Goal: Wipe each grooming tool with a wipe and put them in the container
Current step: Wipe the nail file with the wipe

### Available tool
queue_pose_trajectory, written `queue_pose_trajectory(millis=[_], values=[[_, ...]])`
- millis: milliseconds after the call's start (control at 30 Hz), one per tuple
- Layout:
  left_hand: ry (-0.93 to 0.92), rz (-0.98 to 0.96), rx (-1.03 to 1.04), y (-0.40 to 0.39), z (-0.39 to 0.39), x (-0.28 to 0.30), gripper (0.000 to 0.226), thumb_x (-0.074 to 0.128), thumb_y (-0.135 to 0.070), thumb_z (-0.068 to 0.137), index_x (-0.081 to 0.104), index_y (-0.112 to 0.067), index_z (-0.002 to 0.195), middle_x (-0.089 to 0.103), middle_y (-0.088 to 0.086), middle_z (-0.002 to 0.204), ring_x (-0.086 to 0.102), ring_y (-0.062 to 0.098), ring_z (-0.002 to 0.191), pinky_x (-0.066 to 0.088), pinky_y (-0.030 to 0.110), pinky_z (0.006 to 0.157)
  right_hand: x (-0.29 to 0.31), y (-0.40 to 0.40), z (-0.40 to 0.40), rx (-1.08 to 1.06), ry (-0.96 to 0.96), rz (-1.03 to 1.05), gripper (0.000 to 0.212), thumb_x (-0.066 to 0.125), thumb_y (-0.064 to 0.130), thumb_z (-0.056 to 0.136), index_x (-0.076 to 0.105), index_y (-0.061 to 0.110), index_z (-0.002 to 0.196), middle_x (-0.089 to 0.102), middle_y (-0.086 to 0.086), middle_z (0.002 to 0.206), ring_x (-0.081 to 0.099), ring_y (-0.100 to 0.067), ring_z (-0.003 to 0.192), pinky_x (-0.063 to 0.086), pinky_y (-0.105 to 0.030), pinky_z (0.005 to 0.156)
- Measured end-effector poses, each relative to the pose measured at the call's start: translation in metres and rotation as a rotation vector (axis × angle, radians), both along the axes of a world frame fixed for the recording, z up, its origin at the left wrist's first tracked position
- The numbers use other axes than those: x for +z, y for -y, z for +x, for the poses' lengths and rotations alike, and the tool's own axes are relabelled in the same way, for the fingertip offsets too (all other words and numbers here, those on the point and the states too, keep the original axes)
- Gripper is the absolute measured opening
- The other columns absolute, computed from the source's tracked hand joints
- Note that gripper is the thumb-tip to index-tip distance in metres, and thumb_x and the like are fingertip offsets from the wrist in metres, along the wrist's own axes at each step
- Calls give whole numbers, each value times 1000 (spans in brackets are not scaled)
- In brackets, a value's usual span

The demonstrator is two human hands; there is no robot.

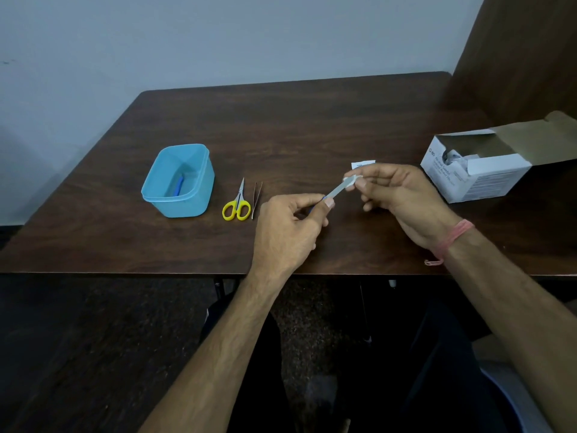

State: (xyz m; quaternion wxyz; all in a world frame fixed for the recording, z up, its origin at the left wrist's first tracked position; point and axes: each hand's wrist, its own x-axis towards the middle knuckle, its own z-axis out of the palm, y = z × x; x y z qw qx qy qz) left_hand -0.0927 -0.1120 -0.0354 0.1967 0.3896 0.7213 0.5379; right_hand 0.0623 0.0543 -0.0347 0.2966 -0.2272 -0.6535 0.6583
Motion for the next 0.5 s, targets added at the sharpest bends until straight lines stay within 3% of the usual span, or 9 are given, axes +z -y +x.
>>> queue_pose_trajectory(millis=[67,133,233,333,500], values=[[26,7,13,0,-1,-1,12,79,-28,106,90,-24,103,78,0,72,57,8,42,45,19,45,-2,-4,4,-83,-124,-150,18,65,3,105,78,8,116,81,0,97,59,-6,75,53,-20,71],[35,5,11,1,-2,-1,12,78,-30,106,90,-26,103,79,-2,73,59,11,44,47,20,46,-5,-5,6,-149,-187,-175,18,64,1,106,77,7,116,80,-1,96,58,-6,74,51,-20,68],[37,5,-4,2,-2,-2,13,77,-30,106,89,-26,104,80,-2,75,60,11,44,47,21,48,-10,2,0,-228,-134,33,18,71,4,104,82,17,108,81,-1,95,58,-8,71,51,-21,61],[50,10,-29,3,-3,-2,13,76,-31,107,89,-26,105,80,-3,76,59,11,44,47,22,50,-13,9,-3,-333,-72,208,20,82,9,98,84,29,97,78,7,81,59,-12,68,50,-22,54],[35,-5,-55,3,-3,-2,14,76,-33,107,89,-28,106,80,-4,76,58,11,44,48,22,52,-14,15,-3,-404,43,459,11,90,23,92,88,31,98,70,11,72,54,-8,59,46,-26,62]])
